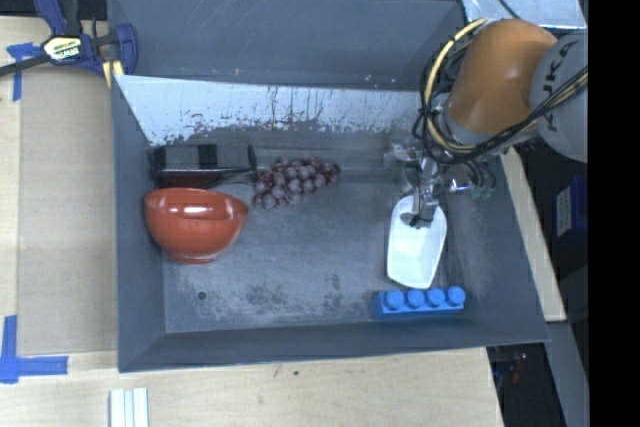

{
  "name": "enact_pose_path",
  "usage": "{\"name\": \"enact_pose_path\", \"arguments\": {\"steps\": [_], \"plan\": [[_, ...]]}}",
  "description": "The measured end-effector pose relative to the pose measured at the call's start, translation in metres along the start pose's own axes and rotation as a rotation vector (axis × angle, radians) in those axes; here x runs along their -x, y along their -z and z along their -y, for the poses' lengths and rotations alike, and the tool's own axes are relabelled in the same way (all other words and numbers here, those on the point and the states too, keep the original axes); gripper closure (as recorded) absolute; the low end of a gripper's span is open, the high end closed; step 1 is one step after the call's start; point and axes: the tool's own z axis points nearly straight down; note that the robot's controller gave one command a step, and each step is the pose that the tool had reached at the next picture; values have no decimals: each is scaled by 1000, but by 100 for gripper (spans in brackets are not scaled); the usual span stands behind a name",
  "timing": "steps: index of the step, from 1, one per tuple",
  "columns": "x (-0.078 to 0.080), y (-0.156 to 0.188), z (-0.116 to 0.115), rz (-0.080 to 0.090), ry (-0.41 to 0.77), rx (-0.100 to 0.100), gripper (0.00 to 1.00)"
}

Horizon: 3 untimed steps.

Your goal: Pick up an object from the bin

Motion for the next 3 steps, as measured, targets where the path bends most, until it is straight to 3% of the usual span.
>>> {"name": "enact_pose_path", "arguments": {"steps": [1,2,3], "plan": [[-25,67,14,4,135,-2,0],[-4,1,5,-5,-2,3,0],[-2,-6,5,9,286,-4,0]]}}
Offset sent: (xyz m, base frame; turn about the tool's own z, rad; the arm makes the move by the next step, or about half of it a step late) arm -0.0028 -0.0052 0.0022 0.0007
